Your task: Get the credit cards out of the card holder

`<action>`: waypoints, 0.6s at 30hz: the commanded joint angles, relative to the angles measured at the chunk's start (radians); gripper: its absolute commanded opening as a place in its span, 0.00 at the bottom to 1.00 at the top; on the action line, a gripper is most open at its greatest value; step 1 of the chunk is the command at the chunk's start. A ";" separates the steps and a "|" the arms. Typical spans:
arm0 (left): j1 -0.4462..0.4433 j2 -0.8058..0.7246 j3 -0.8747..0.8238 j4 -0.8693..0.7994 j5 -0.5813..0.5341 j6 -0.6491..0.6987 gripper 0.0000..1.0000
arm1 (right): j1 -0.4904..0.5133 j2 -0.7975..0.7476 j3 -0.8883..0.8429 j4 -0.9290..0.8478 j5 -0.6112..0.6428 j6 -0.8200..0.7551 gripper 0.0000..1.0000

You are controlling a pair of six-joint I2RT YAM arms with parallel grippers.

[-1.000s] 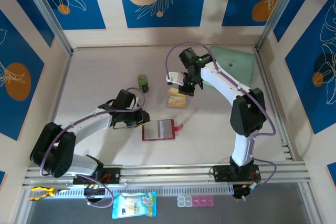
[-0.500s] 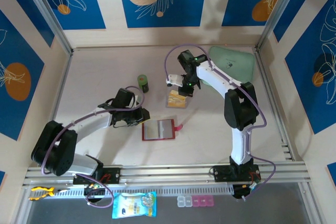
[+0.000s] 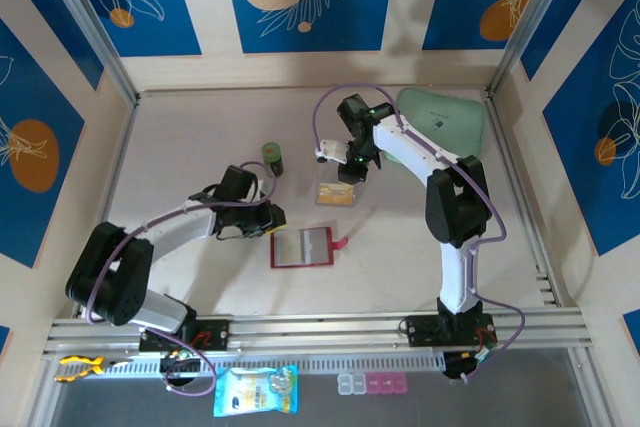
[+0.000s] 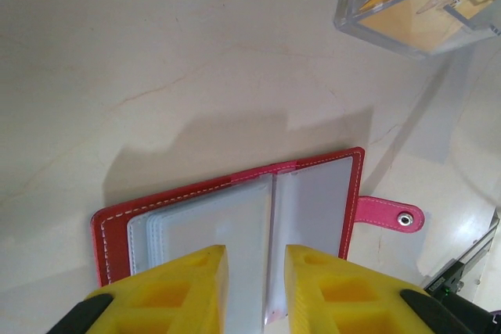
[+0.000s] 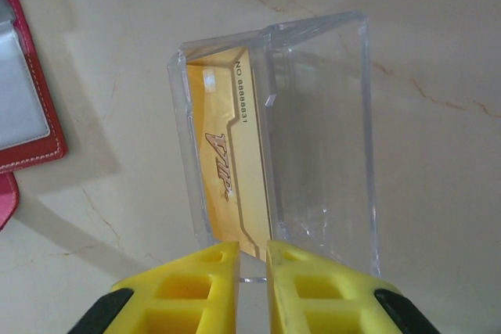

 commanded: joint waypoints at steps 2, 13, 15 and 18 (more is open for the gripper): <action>0.012 0.011 0.016 -0.027 0.028 0.022 0.24 | 0.018 -0.113 -0.031 0.046 -0.050 0.118 0.17; 0.010 -0.030 -0.037 -0.033 0.024 0.031 0.19 | 0.161 -0.310 -0.284 0.316 -0.071 0.729 0.17; 0.011 -0.037 -0.051 -0.030 0.019 0.031 0.19 | 0.200 -0.341 -0.346 0.372 -0.062 0.852 0.16; 0.008 -0.047 -0.070 -0.029 0.011 0.030 0.17 | 0.248 -0.377 -0.424 0.442 -0.045 1.040 0.16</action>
